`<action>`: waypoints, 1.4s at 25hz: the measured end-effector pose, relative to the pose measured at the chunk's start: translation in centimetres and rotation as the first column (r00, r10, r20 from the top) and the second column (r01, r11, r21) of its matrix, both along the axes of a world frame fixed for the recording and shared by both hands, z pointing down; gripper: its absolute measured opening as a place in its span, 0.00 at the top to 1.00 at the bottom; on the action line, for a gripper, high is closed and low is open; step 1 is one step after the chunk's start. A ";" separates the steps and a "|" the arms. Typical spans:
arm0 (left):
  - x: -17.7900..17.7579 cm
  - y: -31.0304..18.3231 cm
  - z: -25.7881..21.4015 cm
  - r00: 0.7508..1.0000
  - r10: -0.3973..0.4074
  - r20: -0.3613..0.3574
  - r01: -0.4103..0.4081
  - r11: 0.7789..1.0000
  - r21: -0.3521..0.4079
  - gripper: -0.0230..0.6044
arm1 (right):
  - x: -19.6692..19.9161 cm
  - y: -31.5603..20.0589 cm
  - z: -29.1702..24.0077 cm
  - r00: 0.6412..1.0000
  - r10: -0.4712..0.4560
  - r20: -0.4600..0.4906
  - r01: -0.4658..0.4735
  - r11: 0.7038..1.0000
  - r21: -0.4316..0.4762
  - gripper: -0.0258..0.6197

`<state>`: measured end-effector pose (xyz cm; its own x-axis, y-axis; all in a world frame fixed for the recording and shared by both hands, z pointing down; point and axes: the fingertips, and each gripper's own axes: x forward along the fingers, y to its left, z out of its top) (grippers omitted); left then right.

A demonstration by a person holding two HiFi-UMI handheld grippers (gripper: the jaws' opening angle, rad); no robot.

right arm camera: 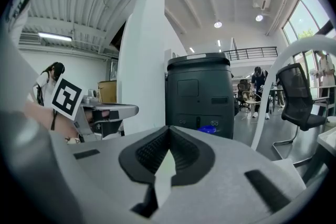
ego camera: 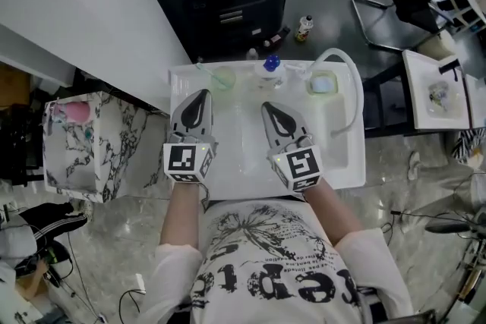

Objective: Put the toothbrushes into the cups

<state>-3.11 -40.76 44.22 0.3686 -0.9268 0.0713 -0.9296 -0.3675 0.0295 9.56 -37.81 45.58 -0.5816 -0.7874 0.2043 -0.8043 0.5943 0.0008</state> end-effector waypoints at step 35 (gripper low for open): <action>5.2 10.3 -6.7 0.998 0.056 0.030 -0.057 0.997 0.061 0.94 | 3.3 5.9 -5.1 0.999 -0.046 0.008 0.043 0.982 0.182 0.97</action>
